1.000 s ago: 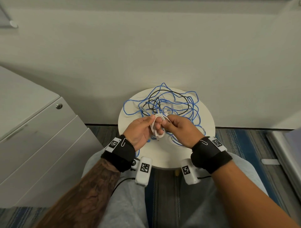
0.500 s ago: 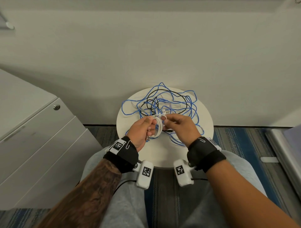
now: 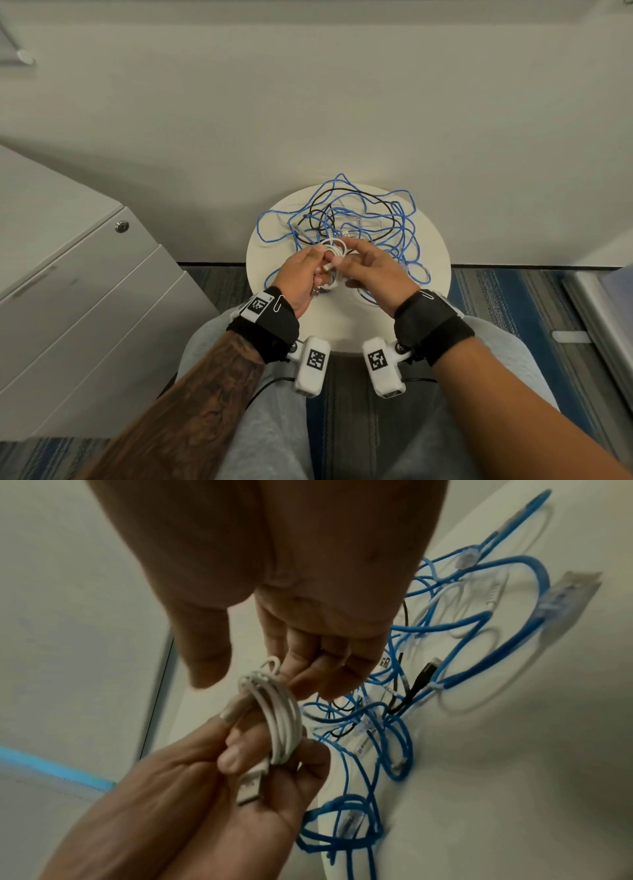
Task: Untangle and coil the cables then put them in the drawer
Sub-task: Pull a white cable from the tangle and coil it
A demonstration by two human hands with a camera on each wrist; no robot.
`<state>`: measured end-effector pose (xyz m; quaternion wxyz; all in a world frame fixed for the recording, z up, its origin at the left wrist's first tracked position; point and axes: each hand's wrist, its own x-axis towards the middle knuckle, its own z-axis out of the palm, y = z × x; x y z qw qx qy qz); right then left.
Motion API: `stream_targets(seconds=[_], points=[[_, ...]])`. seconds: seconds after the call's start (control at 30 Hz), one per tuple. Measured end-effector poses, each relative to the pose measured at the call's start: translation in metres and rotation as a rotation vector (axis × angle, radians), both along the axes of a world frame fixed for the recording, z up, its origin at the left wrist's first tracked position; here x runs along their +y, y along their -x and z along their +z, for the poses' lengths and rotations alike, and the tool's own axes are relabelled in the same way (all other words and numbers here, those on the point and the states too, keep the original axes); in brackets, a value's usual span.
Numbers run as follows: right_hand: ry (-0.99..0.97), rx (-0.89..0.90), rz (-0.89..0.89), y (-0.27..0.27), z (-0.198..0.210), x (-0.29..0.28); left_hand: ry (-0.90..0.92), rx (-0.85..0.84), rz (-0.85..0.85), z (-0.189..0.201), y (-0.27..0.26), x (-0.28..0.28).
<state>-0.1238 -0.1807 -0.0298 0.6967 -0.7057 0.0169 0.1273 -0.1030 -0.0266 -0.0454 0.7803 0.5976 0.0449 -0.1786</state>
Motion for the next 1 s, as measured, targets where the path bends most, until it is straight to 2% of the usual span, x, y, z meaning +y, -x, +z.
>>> stream_targets(seconds=[0.07,0.13,0.2,0.43,0.57,0.73,0.83,0.93,1.0], points=[[-0.047,-0.043,0.037,0.002,-0.001,0.004,-0.145,-0.066,0.013,-0.003,0.002,-0.003],[0.009,-0.101,0.004,0.002,-0.007,0.007,-0.212,-0.101,0.018,-0.008,0.003,-0.006],[0.093,-0.143,-0.043,0.002,-0.011,0.008,-0.186,-0.113,0.013,-0.011,0.002,-0.006],[0.189,-0.207,-0.224,-0.002,-0.012,0.010,-0.054,-0.151,-0.070,-0.011,0.007,-0.010],[0.169,-0.186,-0.244,-0.006,-0.015,0.009,-0.128,-0.181,-0.138,-0.006,0.007,-0.008],[0.266,-0.322,-0.284,-0.007,-0.014,0.006,-0.247,-0.259,-0.158,-0.008,0.005,-0.004],[0.293,-0.389,-0.294,-0.003,-0.009,0.008,-0.256,-0.273,-0.153,-0.006,0.008,-0.004],[0.230,-0.425,-0.278,-0.001,-0.005,0.006,-0.218,-0.248,-0.101,-0.002,0.008,-0.002],[0.145,-0.385,-0.264,-0.002,-0.003,0.003,-0.194,-0.222,-0.077,-0.002,0.007,-0.001]])
